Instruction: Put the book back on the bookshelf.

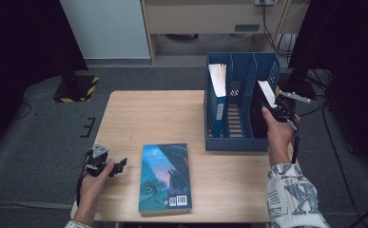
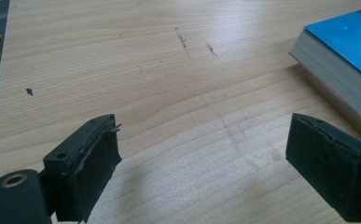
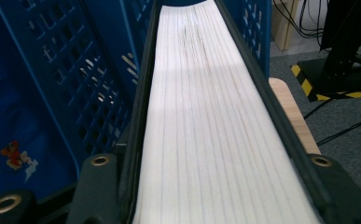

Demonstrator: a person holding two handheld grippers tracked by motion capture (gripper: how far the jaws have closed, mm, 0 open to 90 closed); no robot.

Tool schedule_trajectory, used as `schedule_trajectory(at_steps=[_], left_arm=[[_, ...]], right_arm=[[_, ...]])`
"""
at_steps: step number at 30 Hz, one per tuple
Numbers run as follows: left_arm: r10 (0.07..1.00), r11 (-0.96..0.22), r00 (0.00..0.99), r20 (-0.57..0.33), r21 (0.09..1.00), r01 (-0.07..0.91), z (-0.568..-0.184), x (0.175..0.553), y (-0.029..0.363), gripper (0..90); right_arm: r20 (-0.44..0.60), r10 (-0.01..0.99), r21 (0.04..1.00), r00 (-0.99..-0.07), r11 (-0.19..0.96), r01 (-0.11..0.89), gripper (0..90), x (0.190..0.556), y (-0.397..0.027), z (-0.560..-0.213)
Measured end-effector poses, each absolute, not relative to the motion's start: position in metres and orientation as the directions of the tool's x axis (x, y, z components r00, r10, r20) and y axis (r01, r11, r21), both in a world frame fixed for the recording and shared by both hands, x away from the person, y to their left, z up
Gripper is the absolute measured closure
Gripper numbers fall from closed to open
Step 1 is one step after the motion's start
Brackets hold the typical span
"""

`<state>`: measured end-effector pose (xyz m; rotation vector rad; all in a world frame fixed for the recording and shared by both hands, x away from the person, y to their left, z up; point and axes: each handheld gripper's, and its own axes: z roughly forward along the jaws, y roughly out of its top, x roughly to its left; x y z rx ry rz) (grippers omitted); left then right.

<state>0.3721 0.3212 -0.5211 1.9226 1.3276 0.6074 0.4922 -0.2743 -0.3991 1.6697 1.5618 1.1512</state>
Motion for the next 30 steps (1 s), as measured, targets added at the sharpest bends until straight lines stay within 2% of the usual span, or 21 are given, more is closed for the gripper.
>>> schedule_trajectory(at_steps=[7, 11, 19, 30], left_arm=[[0.934, -0.211, 0.356, -0.020, 0.774, 0.597, -0.521, 0.372, 0.321, 8.9], [0.934, -0.210, 0.357, -0.021, 0.775, 0.596, -0.521, 0.372, 0.321, 8.9], [0.932, -0.216, 0.361, -0.020, 0.772, 0.598, -0.521, 0.372, 0.321, 8.9], [0.933, -0.217, 0.360, -0.017, 0.771, 0.599, -0.521, 0.372, 0.321, 8.9]], right_arm=[[0.197, 0.978, 0.875, -0.069, -0.144, 0.463, 42.1, 0.494, -0.267, -0.392], [0.166, 0.984, 0.882, -0.070, -0.116, 0.457, 42.6, 0.496, -0.262, -0.388], [0.179, 0.982, 0.872, -0.056, -0.132, 0.471, 43.5, 0.498, -0.263, -0.387], [0.121, 0.992, 0.863, -0.038, -0.086, 0.498, 52.7, 0.499, -0.264, -0.381]])
